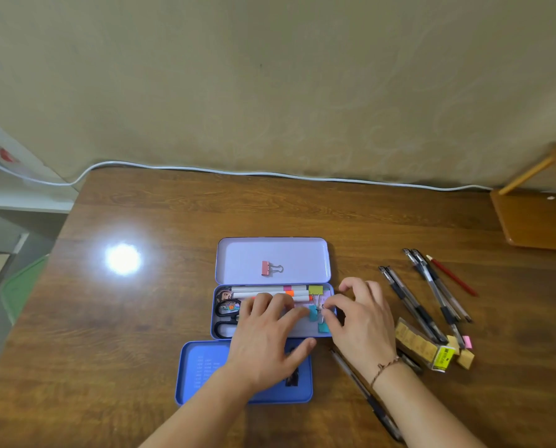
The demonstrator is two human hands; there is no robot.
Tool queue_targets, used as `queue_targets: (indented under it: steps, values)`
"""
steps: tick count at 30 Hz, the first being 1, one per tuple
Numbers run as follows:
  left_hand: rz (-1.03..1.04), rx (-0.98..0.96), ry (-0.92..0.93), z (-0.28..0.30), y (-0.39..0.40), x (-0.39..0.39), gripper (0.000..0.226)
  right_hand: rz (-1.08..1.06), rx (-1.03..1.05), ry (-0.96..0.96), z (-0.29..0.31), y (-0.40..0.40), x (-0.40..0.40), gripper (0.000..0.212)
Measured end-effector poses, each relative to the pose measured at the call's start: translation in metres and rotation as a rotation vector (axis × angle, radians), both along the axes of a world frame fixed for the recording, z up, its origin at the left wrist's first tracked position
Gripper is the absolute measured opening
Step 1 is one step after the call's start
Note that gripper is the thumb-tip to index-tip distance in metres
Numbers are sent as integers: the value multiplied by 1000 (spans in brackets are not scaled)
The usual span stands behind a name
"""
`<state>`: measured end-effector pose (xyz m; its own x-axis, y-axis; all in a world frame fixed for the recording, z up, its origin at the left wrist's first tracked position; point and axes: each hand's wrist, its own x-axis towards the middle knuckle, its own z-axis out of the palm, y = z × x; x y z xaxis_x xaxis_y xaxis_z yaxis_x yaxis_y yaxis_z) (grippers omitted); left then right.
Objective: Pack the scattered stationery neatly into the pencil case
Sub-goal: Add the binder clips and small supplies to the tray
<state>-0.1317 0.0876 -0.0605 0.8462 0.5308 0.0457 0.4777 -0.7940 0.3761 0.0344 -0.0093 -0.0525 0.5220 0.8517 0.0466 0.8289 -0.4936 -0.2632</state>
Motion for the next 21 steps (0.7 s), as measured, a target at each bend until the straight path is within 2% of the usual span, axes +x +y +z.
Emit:
queue_targets:
  steps: [4, 7, 9, 11, 13, 15, 18, 21]
  values:
    - [33, -43, -99, -3, -1, 0, 36, -12, 130, 64, 10, 13, -2, 10]
    - [40, -120, -265, -8, 0, -2, 19, 119, 204, 107, 18, 52, -6, 20]
    - [20, -173, -351, -9, 0, -4, 17, 259, 89, 211, 17, 87, -11, 30]
    - [12, -239, -415, -9, 1, -6, 18, 380, -126, 201, 10, 117, -14, 32]
    - [15, -301, -450, -7, 3, -9, 17, 451, -282, 192, 5, 136, -15, 26]
    - [13, -340, -455, -5, 4, -9, 16, 457, -300, 242, 3, 144, -11, 18]
    - [14, -357, -457, -3, 6, -9, 11, 449, -209, 245, 11, 142, -2, 14]
    - [107, -433, -529, 0, 6, -12, 3, 357, 161, 275, 30, 108, 7, 10]
